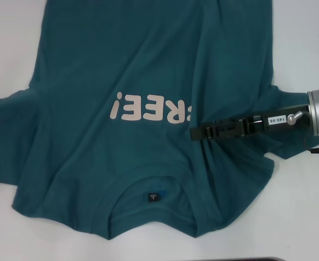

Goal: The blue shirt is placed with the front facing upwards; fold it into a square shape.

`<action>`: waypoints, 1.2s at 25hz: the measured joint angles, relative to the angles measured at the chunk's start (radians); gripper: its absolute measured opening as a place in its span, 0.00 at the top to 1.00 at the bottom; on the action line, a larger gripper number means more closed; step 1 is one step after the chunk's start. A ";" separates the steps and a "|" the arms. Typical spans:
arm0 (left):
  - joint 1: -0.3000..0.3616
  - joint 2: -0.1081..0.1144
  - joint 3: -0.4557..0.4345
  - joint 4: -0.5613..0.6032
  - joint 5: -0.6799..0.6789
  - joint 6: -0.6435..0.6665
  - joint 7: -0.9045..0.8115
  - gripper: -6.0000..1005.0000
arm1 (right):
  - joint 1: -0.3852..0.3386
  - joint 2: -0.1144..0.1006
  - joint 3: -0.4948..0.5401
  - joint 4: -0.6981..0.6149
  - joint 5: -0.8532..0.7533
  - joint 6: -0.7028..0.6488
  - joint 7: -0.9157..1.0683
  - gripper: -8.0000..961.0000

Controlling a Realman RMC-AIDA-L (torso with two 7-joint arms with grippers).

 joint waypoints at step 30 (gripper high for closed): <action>-0.119 -0.027 0.121 -0.271 0.057 0.231 -0.378 0.99 | 0.005 0.000 -0.001 0.005 -0.005 -0.001 0.001 0.22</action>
